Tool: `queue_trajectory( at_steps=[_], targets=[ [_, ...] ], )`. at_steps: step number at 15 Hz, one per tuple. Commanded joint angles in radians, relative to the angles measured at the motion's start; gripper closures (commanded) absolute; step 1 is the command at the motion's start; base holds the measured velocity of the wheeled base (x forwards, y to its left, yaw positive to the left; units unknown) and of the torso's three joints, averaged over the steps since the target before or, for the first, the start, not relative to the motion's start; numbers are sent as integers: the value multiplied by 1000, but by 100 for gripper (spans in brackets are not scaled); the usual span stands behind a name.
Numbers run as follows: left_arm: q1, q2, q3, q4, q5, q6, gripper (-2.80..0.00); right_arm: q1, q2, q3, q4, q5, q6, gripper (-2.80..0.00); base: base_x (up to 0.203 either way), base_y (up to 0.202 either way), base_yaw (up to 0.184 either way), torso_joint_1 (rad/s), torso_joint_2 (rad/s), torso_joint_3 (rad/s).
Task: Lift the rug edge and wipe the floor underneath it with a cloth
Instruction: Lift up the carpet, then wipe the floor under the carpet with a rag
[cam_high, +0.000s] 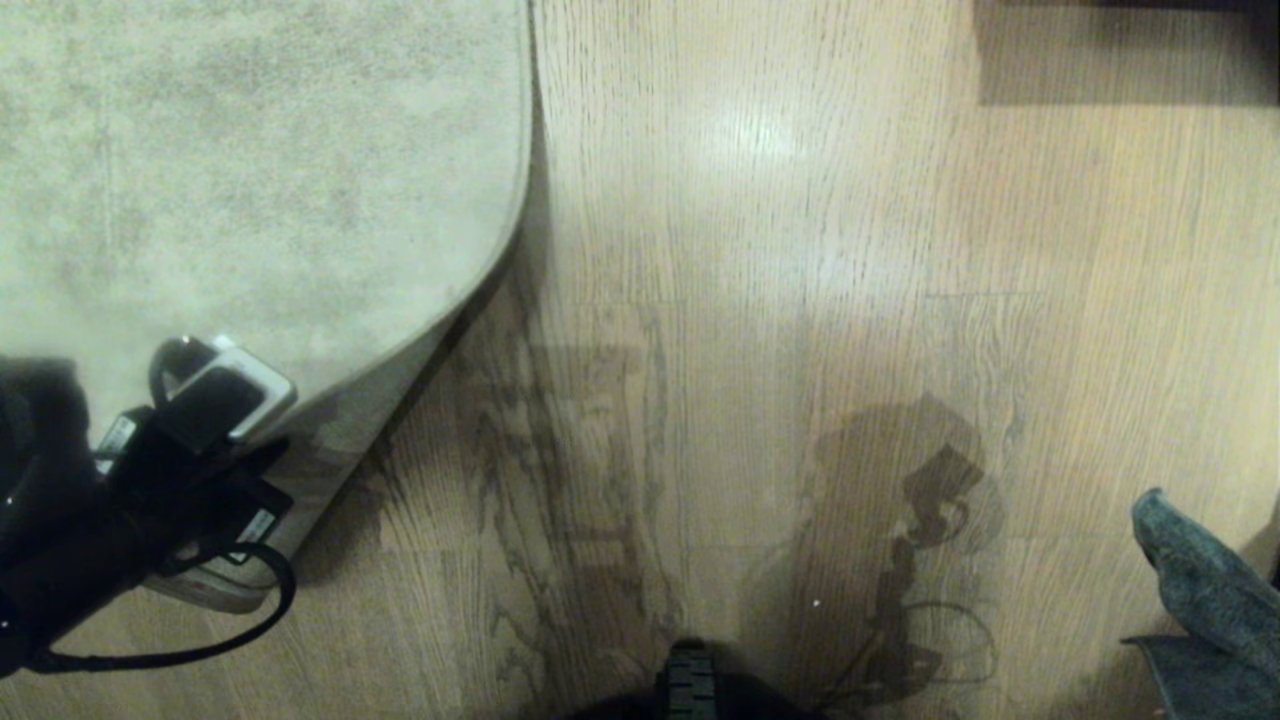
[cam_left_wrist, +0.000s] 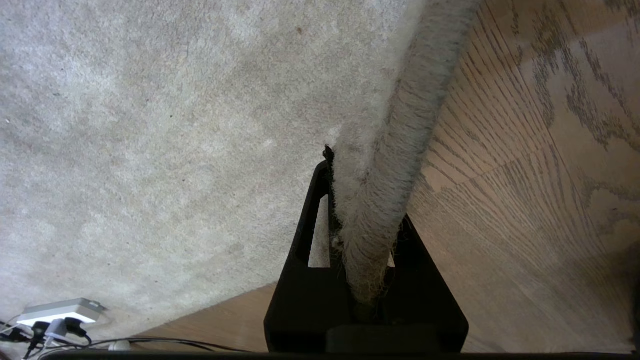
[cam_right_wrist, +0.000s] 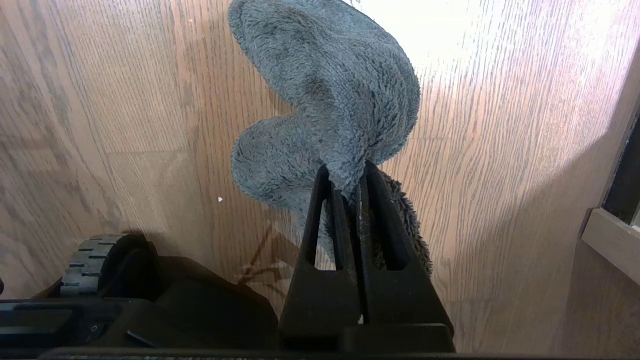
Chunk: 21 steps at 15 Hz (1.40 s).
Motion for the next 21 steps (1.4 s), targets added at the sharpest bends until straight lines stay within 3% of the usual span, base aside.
queue_trajectory(
  at_steps=[1,21],
  targets=[
    [0,0,1,-2,1,4,0,0,1,0,0,0,0,0,0,0,0,0,0,0],
    [-1,0,3,-2,0,3,0,0,1,0,0,0,0,0,0,0,0,0,0,0]
  ],
)
